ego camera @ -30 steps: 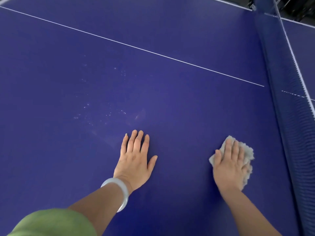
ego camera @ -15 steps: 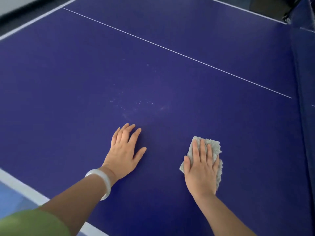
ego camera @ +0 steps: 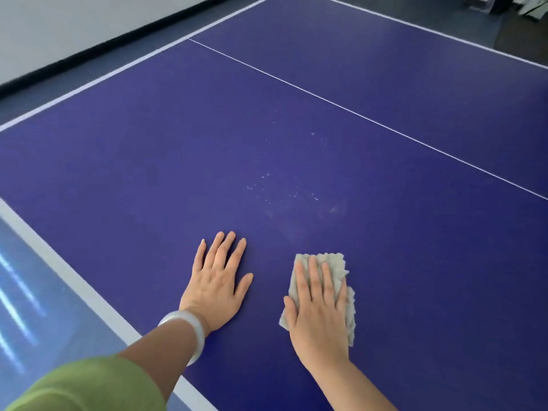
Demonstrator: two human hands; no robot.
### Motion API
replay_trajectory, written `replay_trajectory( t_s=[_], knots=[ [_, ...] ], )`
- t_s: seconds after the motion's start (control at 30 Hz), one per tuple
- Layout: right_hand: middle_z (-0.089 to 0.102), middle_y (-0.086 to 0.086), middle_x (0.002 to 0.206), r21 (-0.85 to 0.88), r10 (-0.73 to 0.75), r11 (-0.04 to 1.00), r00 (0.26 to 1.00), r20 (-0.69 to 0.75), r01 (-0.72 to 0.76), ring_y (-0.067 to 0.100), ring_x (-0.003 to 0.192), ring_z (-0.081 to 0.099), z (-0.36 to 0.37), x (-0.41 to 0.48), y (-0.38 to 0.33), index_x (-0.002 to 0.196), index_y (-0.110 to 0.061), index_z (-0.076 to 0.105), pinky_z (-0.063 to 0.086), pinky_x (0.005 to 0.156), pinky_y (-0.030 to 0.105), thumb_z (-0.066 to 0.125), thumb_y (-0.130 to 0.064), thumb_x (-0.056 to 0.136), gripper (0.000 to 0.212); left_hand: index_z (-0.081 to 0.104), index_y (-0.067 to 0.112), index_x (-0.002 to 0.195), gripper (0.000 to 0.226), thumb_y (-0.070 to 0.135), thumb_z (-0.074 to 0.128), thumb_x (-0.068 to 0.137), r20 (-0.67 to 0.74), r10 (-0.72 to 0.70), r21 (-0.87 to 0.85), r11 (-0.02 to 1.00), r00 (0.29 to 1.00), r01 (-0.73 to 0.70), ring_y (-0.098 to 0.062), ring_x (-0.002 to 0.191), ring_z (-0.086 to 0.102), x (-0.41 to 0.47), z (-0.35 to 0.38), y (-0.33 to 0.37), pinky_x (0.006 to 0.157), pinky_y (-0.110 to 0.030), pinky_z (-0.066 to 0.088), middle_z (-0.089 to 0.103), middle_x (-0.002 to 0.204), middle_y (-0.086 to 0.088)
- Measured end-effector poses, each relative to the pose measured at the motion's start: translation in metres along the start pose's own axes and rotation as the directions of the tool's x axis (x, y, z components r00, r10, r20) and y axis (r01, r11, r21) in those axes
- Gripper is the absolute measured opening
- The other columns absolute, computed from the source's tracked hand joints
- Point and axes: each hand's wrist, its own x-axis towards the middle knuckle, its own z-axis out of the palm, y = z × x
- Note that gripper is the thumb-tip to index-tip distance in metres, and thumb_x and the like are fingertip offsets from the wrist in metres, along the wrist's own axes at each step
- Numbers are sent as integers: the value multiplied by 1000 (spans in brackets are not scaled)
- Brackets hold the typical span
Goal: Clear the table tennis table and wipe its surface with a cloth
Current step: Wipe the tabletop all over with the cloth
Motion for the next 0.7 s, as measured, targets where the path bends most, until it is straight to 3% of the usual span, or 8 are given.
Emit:
replay_trajectory(
  t_s=[0.1, 0.17, 0.23, 0.33, 0.47, 0.6, 0.63, 0.7],
  knots=[
    [10, -2, 166, -82, -166, 982, 985, 37, 168, 20, 153, 6, -5, 27, 26, 158, -23, 11, 12, 120, 49, 20, -47, 102, 62, 21, 20, 156, 67, 56, 16, 99, 9, 0, -10, 1000, 1000, 0, -22, 151, 10, 1, -2, 0, 121, -49, 9, 22, 161, -4],
    [9, -2, 166, -108, 59, 993, 998, 28, -56, 19, 153, 5, -8, 37, 62, 158, -26, 7, 15, 121, 49, 20, -46, 103, 61, 23, 20, 155, 67, 55, 19, 99, 13, -3, -5, 1000, 1000, 4, -23, 151, 12, 0, -2, -1, 121, -48, 8, 24, 161, -4],
    [2, -1, 166, -46, 368, 930, 929, 36, -366, 19, 153, -1, -12, 34, 88, 157, -27, -7, 13, 121, 53, 14, -47, 101, 63, 23, 20, 155, 67, 55, 20, 99, 20, -1, -3, 1000, 1000, 1, -24, 151, 12, 0, -2, -2, 121, -49, 9, 24, 161, -5],
    [2, 3, 166, 31, 524, 851, 851, 25, -525, 23, 153, -1, -12, 11, 71, 155, -24, -10, 9, 120, 57, 9, -47, 101, 62, 25, 19, 155, 67, 54, 20, 99, 37, -2, -1, 1000, 999, 2, -24, 151, 12, 1, -1, -2, 120, -50, 11, 24, 161, -6],
    [17, 11, 163, 49, 348, 936, 937, 23, -349, 32, 150, 18, -7, 8, -8, 156, -14, 19, 17, 118, 60, 5, -48, 101, 66, 24, 19, 155, 67, 54, 19, 99, 77, 0, -6, 1000, 997, 0, -25, 151, 11, 1, -3, -3, 119, -51, 14, 23, 161, -6],
    [12, 3, 165, -41, -69, 997, 997, 39, 70, 24, 153, 9, -1, 42, -17, 158, -20, 15, 18, 118, 53, 21, -43, 100, 63, 27, 18, 154, 66, 53, 25, 99, 88, 3, -29, 1000, 996, -1, -25, 151, 12, 1, -7, -2, 118, -51, 14, 24, 161, -6],
    [12, 1, 165, -80, -71, 994, 996, 47, 75, 22, 153, 9, -2, 53, -5, 158, -22, 15, 20, 118, 52, 21, -42, 100, 62, 29, 17, 154, 66, 53, 26, 98, 87, 5, -35, 999, 996, -2, -26, 151, 13, 1, -7, -3, 118, -52, 15, 25, 161, -7],
    [13, 1, 165, -77, 185, 981, 981, 54, -181, 21, 153, 9, -5, 71, 26, 158, -24, 9, 22, 118, 52, 18, -40, 103, 58, 31, 16, 153, 66, 52, 29, 98, 87, 14, -38, 999, 996, -10, -27, 151, 15, 1, -7, -3, 117, -53, 16, 27, 160, -8]
  ],
)
